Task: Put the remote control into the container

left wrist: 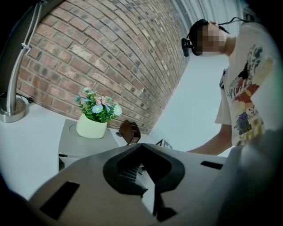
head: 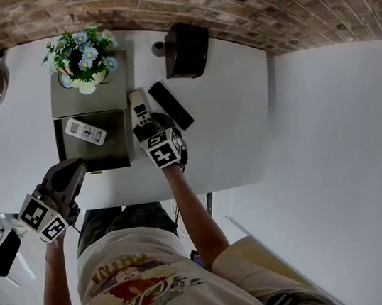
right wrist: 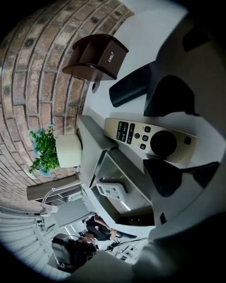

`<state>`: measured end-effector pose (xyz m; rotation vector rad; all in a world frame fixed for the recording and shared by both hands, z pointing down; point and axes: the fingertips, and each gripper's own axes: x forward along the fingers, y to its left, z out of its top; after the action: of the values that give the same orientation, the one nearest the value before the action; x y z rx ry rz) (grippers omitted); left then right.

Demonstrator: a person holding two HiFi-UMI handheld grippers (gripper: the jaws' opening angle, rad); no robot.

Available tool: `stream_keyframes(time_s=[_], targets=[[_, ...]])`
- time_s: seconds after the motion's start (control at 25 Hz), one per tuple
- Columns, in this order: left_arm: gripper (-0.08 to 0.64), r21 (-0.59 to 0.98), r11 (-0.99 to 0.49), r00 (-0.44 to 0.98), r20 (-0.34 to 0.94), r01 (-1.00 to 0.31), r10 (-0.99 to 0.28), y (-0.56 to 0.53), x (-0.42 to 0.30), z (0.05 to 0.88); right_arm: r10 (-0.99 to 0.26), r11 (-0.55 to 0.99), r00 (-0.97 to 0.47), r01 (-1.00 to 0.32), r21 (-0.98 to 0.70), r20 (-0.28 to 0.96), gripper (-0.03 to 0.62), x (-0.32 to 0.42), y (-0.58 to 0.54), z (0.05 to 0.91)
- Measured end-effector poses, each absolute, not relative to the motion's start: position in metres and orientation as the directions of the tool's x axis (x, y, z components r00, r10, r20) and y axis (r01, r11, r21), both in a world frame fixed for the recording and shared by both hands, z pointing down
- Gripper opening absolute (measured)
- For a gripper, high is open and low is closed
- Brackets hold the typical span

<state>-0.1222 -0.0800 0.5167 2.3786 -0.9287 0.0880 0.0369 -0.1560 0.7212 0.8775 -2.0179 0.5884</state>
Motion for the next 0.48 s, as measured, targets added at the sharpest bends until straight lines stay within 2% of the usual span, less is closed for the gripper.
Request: stream_keyframes(time_s=[0.48], targets=[[0.006, 0.475, -0.585, 0.74, 0.258, -0.657, -0.621, -0.0775, -0.1189, 0.5104, -0.36, 0.644, -0.39, -0.761, -0.076, 0.847, 0.282, 0.0372, -0.1573, 0.7222]])
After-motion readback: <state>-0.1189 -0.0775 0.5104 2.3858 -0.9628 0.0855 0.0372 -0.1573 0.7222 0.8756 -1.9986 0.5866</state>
